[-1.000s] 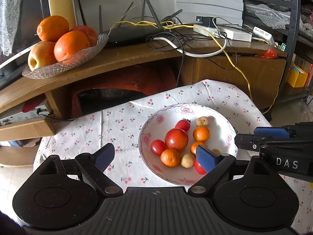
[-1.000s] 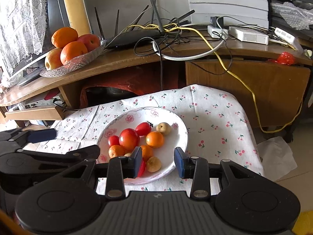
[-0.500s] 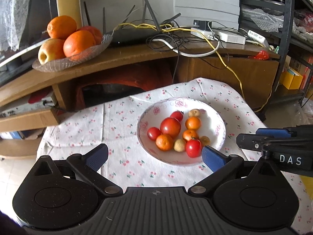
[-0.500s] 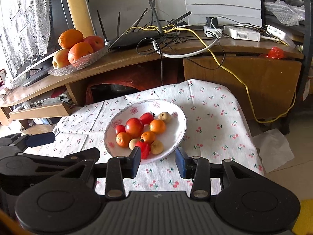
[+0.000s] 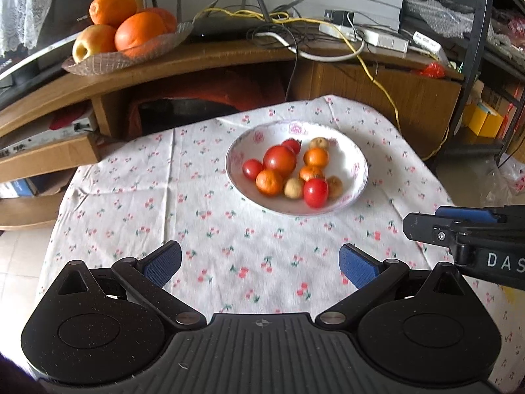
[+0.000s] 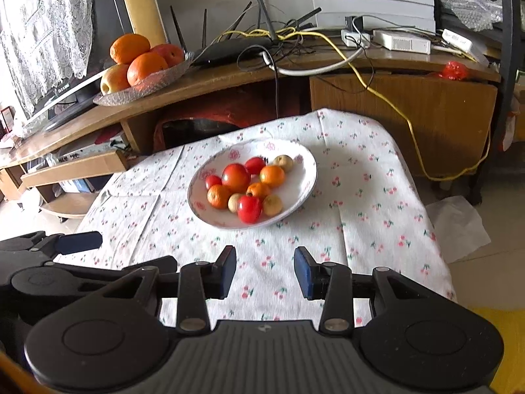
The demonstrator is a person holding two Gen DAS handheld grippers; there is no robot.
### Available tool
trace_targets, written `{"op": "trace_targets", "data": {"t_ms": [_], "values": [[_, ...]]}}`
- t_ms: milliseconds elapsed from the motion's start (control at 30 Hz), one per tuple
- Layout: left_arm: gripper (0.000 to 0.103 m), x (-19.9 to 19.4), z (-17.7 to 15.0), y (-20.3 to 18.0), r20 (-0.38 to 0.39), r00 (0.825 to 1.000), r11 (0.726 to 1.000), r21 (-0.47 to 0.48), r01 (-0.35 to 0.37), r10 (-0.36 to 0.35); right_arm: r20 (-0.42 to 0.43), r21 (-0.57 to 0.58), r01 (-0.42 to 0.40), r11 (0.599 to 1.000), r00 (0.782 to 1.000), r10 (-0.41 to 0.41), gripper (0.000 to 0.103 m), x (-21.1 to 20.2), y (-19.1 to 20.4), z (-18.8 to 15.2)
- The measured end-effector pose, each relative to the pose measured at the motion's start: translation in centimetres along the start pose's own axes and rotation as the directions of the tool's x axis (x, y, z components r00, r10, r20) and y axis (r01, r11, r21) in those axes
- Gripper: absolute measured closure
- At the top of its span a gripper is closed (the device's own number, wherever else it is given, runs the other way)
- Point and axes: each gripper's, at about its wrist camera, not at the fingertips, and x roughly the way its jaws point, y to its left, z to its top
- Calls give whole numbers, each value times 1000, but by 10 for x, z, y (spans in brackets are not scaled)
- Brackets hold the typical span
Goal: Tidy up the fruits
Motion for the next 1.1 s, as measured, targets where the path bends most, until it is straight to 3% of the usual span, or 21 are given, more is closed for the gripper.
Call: {"op": "trace_targets", "data": {"t_ms": [1100], "values": [[0, -30, -37, 1, -62, 998, 998, -55, -6, 2, -57, -2, 44, 999, 997, -44, 64, -24, 14, -42]]}}
